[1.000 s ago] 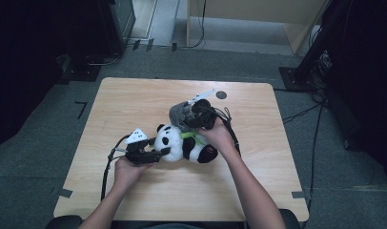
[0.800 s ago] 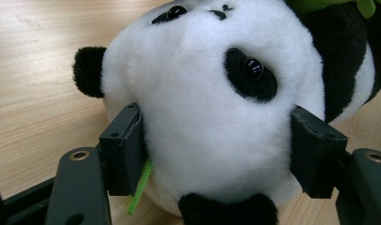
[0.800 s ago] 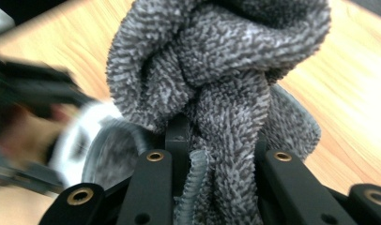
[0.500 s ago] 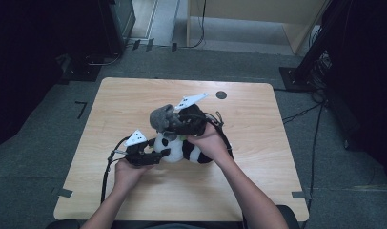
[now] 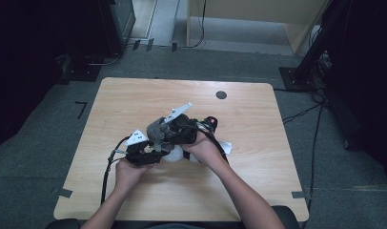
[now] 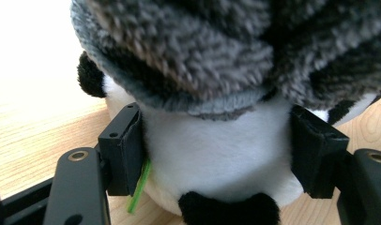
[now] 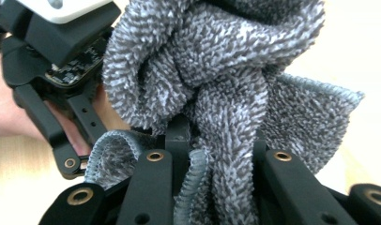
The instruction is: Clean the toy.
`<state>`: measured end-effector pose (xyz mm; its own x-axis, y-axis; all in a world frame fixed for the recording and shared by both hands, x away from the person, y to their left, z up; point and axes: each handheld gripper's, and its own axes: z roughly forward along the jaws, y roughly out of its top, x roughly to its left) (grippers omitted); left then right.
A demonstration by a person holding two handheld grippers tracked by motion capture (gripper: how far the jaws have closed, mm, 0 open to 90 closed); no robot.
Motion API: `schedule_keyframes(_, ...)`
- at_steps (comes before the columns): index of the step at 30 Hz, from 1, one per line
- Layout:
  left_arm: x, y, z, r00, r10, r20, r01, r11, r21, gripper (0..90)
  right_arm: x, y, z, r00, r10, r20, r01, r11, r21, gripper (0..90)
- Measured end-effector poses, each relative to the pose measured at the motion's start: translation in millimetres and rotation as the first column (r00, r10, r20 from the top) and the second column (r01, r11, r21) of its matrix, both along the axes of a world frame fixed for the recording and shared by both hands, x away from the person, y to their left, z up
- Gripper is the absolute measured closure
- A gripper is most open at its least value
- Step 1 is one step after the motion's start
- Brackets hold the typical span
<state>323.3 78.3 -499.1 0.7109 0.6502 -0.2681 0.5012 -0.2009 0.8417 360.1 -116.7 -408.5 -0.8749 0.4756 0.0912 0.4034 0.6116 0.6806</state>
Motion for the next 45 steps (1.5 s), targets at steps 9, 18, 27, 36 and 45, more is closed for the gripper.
schedule_keyframes(9,-0.7,-0.8,0.1,1.0000,-0.001,0.006,0.001,1.0000,0.003,29.9,12.1,-15.1,1.6,0.9971,-0.054,-0.054,0.057,0.996,0.065,73.6)
schedule_keyframes(18,-2.3,-0.6,-1.0,0.9999,-0.006,0.015,0.006,0.9999,0.009,29.8,35.4,-48.9,-3.4,0.9780,-0.189,-0.088,0.197,0.976,0.091,73.7)
schedule_keyframes(27,-1.0,-0.5,-0.1,1.0000,-0.006,0.004,0.006,1.0000,-0.002,29.5,36.2,-67.7,-2.8,0.9581,-0.285,0.024,0.283,0.957,0.070,73.8)
schedule_keyframes(36,5.2,-0.5,3.3,0.9993,-0.004,-0.036,0.004,0.9999,-0.010,29.3,7.1,-93.2,38.9,0.9603,-0.277,0.035,0.261,0.936,0.237,73.9)
schedule_keyframes(45,12.1,-2.4,7.6,0.9982,-0.017,-0.057,0.017,0.9998,0.004,29.3,-36.8,-69.2,50.5,0.9933,-0.113,0.024,0.103,0.960,0.261,73.9)
